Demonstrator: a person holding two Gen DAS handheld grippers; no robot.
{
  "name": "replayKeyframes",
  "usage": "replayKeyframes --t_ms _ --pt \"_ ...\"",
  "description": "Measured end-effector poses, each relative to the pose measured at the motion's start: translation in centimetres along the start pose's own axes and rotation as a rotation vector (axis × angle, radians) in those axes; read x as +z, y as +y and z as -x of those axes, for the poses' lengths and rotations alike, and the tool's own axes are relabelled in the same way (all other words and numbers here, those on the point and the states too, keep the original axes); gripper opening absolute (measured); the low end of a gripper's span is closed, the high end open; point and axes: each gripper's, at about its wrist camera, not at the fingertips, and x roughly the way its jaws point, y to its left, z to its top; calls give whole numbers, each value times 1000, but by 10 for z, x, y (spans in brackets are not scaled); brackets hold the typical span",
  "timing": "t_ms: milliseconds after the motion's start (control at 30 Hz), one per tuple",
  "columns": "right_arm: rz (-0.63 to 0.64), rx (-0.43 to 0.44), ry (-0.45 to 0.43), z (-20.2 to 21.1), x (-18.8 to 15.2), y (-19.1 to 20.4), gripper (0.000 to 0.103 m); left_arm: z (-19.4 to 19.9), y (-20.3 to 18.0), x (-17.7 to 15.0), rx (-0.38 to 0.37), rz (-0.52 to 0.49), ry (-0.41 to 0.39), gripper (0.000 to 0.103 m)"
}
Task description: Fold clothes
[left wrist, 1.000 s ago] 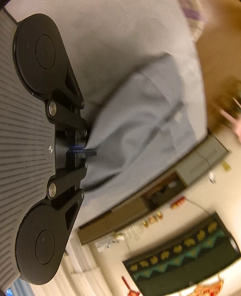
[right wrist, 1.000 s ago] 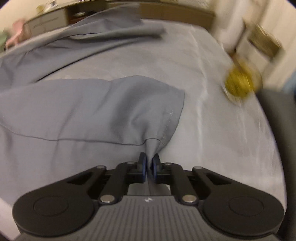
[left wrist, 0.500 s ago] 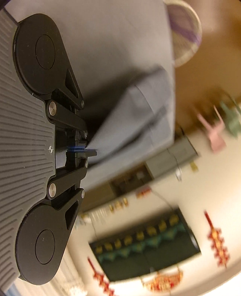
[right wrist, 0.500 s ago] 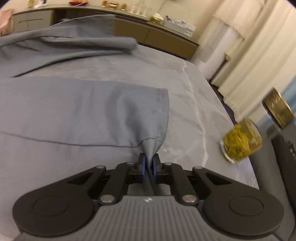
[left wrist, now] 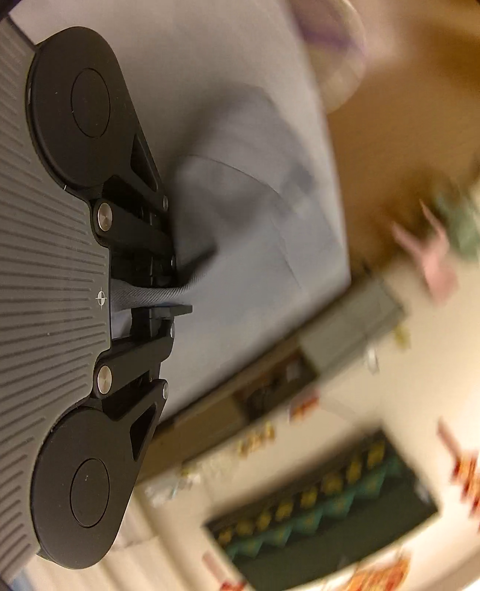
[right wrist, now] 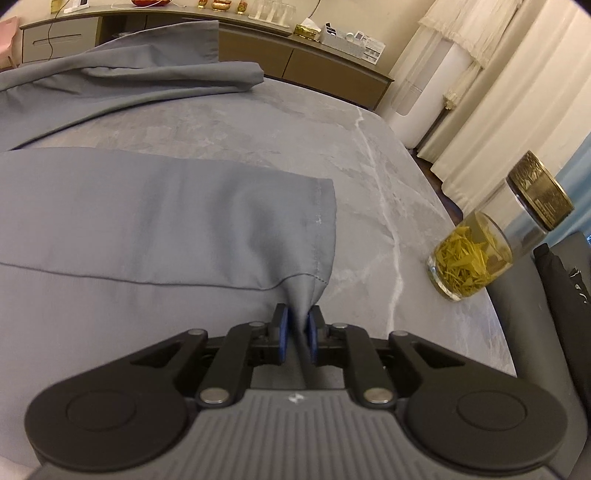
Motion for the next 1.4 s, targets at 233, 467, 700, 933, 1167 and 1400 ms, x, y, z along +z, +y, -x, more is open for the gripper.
replayKeyframes --t_ms 233,467,700,933,1167,1400 --pt "15 -37 0 -1 -2 2 11 71 -193 49 -501 -421 -164 0" --pt "42 -22 -11 -3 -3 -5 12 126 -2 7 -157 -113 -98 0" --pt "90 -51 -25 1 -4 5 18 74 128 -56 359 210 132 0" --pt "-63 -44 -202 40 -5 -21 19 103 100 -57 426 185 -30 8" --pt "-18 257 -96 24 -1 10 24 126 70 -49 456 -15 -186 13" --pt "-67 202 -62 -4 12 4 29 97 23 -65 211 -307 -1 13"
